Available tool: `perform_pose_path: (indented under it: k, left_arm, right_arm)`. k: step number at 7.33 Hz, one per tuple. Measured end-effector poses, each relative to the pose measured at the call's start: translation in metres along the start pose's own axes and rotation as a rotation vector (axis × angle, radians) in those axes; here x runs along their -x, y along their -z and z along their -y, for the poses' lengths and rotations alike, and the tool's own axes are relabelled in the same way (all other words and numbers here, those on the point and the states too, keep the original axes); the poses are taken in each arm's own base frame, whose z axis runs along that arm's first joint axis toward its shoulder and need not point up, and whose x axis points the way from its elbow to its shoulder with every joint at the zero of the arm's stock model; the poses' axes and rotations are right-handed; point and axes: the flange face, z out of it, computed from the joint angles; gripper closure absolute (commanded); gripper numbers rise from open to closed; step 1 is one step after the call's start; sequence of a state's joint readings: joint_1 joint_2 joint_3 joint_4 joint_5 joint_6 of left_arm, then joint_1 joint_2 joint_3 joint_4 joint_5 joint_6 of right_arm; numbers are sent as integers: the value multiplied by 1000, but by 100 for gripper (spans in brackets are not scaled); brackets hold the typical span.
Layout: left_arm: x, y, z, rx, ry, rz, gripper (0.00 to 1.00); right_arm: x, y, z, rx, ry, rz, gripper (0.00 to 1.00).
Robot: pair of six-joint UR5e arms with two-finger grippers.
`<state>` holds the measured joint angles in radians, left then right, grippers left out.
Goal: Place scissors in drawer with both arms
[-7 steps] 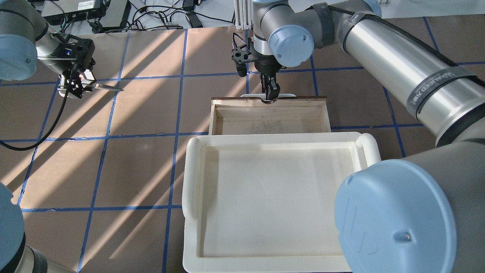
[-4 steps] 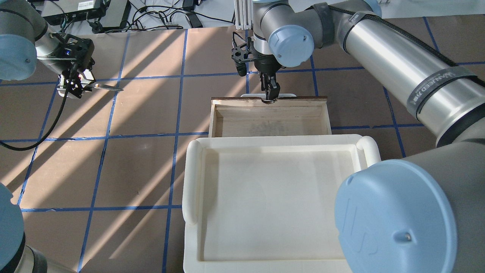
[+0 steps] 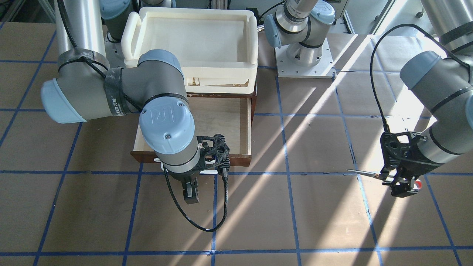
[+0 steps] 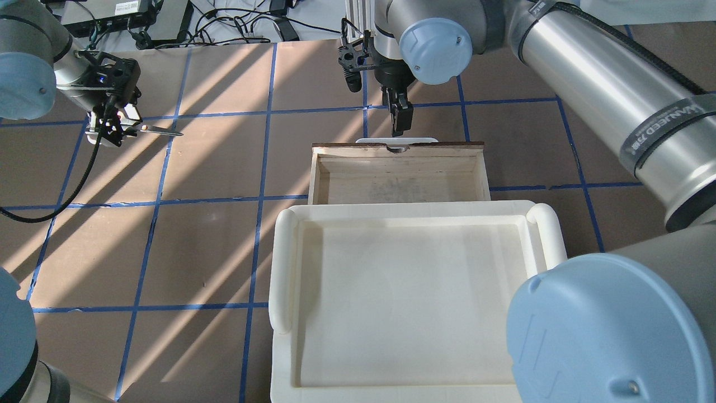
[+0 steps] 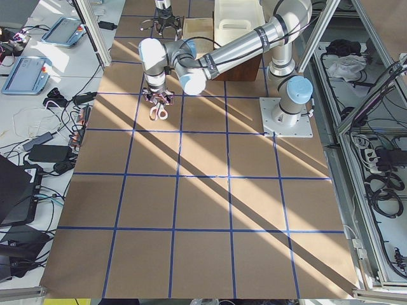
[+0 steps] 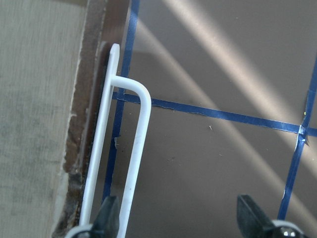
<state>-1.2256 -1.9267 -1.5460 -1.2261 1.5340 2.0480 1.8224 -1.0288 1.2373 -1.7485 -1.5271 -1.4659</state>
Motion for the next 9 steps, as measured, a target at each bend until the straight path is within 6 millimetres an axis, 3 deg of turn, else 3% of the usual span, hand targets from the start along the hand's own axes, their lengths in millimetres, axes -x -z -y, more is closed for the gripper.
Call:
perform_pose_path:
  k: [3,5,6,9]
  left_arm:
    - [0,-2,0,-2,0,-4,100]
    - [0,2,6,-1,-6,-1,100]
    - [2,10,25,11,-25,3,100]
    - [13,21,127,52,-105,5,100]
  right_arm:
    - [26,54,-22,-10,-357,-52,0]
    - [67,90,-42,-16,-624,-57,0]
    - [91,104,-46,-15,-733,-62,0]
    - [153,138,-61,0,-1043,-62,0]
